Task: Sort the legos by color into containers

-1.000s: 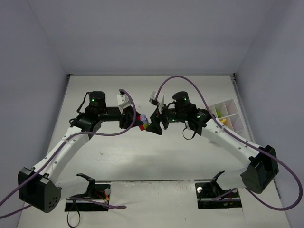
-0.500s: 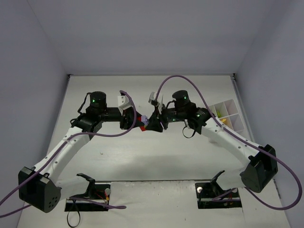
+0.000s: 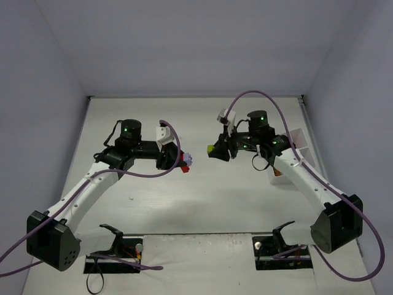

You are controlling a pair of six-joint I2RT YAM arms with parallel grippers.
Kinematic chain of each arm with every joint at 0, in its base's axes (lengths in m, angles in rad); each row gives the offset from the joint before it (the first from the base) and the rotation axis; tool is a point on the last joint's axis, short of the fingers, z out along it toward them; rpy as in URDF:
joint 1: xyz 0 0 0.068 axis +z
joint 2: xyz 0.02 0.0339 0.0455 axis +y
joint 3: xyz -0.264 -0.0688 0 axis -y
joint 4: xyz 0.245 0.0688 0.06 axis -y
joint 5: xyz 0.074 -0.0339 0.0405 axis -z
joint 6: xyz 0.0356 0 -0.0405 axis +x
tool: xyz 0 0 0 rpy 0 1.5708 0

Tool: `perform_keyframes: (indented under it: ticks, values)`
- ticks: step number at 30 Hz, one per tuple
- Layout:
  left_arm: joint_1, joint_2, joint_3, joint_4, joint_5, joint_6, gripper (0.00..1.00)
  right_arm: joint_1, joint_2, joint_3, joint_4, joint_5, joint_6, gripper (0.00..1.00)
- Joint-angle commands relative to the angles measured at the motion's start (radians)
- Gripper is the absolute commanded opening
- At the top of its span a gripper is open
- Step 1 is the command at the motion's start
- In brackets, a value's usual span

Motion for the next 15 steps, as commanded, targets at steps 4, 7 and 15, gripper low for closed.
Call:
perform_keyframes:
  ticks: [4,7,15]
  values:
    - [0.003,0.012,0.023,0.022,0.001,0.028,0.22,-0.092,-0.079,0.013,-0.085,0.13,-0.049,0.0]
    - [0.003,0.023,0.025,0.079,-0.045,-0.041,0.22,-0.12,-0.099,0.009,-0.096,0.491,-0.009,0.0]
    - [-0.015,0.046,0.033,0.188,-0.132,-0.266,0.22,-0.265,-0.073,0.036,-0.094,1.175,0.145,0.0]
